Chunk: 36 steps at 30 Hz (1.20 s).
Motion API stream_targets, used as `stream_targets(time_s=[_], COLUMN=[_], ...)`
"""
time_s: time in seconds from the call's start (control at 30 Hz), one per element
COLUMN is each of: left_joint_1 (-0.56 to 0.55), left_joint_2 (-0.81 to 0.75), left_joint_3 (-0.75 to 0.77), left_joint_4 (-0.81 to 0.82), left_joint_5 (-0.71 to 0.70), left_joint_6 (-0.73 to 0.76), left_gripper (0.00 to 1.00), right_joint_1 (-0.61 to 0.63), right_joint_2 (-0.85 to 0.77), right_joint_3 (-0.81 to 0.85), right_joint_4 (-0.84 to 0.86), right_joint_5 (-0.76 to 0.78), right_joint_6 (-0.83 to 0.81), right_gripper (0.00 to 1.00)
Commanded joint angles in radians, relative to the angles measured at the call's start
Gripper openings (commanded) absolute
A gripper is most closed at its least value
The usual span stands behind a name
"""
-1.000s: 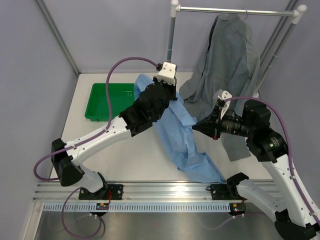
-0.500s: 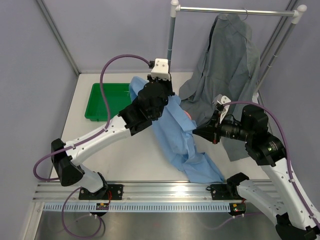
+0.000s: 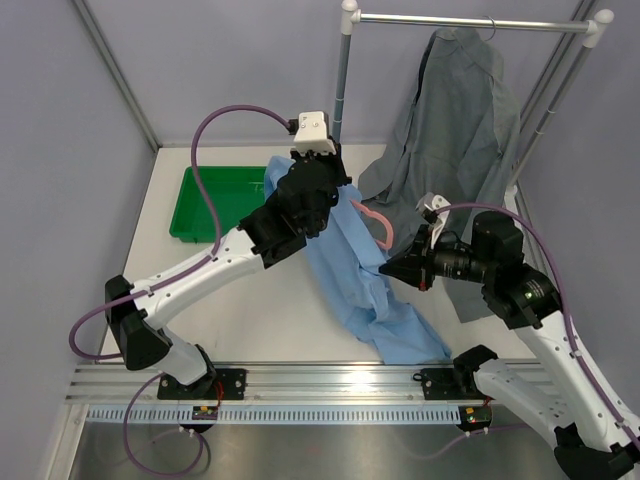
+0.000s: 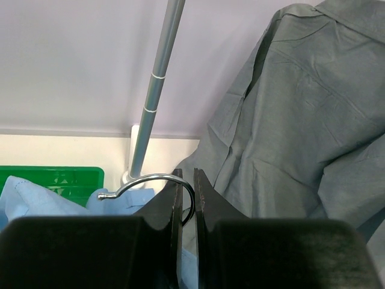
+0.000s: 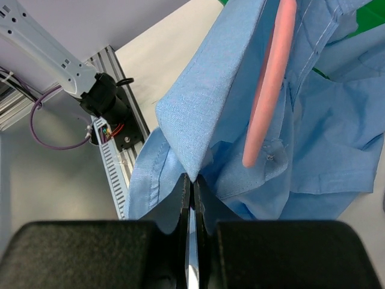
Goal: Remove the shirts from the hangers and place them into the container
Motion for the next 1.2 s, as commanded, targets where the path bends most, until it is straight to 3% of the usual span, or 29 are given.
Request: stream_targets(time_s=[0.0, 0.23, 0.27, 0.7, 0.93, 1.17], left_joint_1=[0.003, -0.024, -0.026, -0.090, -0.118, -0.156], left_joint_2=[-0.021, -0.040, -0.044, -0.025, 0.002, 0.030], left_joint_3=[0.054, 0.015, 0.008, -0.062, -0.060, -0.039], left_joint_4=[0.117, 0.131, 0.134, 0.214, 0.251, 0.260], left_joint_5=[-0.042, -0.034, -0.034, -0.058, -0.088, -0.091], left_joint_6=[-0.060, -0.050, -0.050, 0.113, 0.191, 0.225], left_gripper=[0.00, 0.00, 0.00, 0.00, 0.00, 0.00], right_joint_1=[0.028, 0.036, 0.036, 0.036, 0.035, 0.036], right_joint_2=[0.006, -0.020, -0.023, -0.084, -0.089, -0.031], right_joint_3=[-0.024, -0.048, -0.050, 0.018, 0.101, 0.128], right_joint_4=[0.006, 0.005, 0.000, -0.143, -0.190, -0.111], right_joint_5=[-0.006, 0.061, 0.064, 0.188, 0.245, 0.242], right_joint_6=[0.045, 0.074, 0.077, 0.071, 0.063, 0.070], right_gripper=[0.05, 0.21, 0.29, 0.83, 0.95, 0.95])
